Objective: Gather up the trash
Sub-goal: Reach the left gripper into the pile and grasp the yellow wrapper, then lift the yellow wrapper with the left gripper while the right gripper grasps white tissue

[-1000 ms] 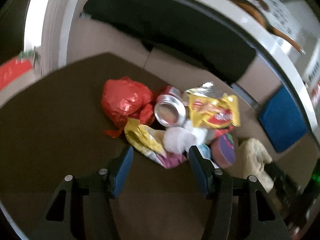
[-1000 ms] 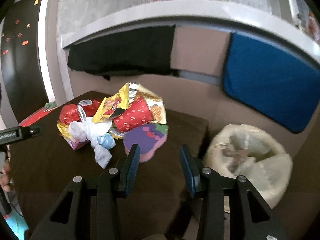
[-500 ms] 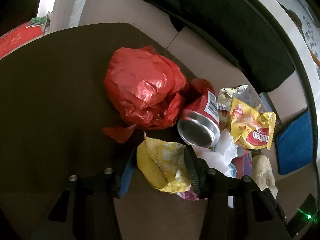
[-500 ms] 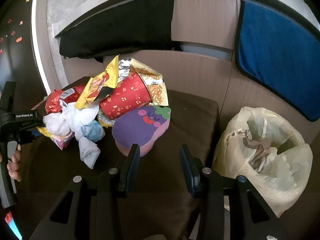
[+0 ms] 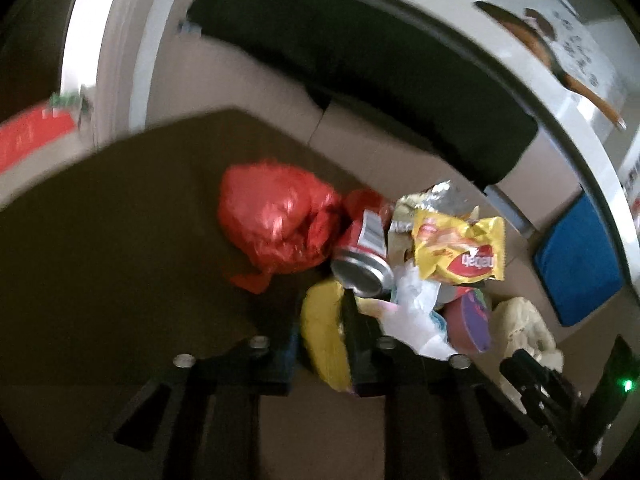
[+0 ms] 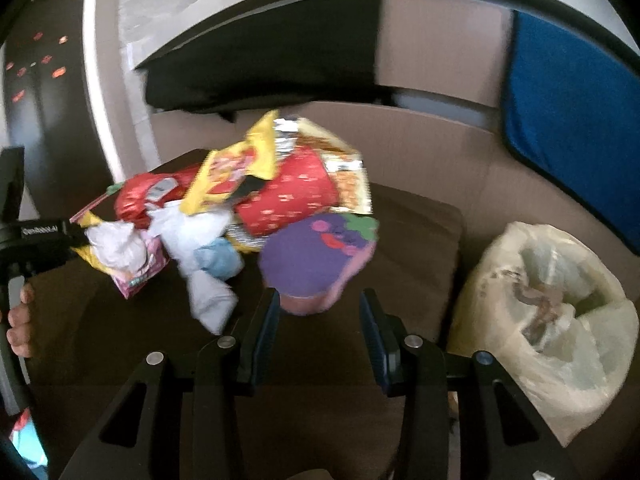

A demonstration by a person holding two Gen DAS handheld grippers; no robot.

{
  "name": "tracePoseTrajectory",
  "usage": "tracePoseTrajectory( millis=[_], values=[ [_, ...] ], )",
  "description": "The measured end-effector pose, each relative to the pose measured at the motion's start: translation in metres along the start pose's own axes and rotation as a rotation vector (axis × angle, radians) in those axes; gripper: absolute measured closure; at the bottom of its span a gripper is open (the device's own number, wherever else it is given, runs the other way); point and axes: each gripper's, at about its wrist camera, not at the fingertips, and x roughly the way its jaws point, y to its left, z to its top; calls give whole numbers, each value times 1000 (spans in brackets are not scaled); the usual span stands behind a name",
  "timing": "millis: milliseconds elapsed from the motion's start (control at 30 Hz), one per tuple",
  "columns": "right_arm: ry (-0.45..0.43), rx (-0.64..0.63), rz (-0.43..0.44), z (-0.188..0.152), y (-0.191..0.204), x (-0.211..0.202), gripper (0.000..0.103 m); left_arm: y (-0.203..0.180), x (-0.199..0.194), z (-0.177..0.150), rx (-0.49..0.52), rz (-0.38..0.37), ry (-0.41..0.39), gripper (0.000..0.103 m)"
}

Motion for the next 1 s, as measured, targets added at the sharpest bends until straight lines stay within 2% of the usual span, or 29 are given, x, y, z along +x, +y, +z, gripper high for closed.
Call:
tracePoseTrajectory(
  millis=[100,167,267,467,533,700,833,1000],
  values=[
    [5,-16,45,3,14,1,64,-10,-18,3,127,75,-78,87],
    [2,-28,59,4,22,1,64,-12,-25,4,177,72,-111,87],
    [5,-44,78,6,32,1,64,1,-28,7,126,-19,-106,88],
    [38,-104,152,-1,56,-6,64,24,-30,12,-17,-67,-140,88],
    [55,-134,195,-4,66,-8,64,27,-36,15,-24,-40,-166,88],
    [98,-195,358,-10,96,-11,64,24,-61,16,33,95,-243,88],
    [112,-232,418,-15,122,-7,64,22,-73,14,70,133,-262,88],
    [171,-250,458,-21,144,10,64,25,-83,12,63,133,-268,88]
  ],
)
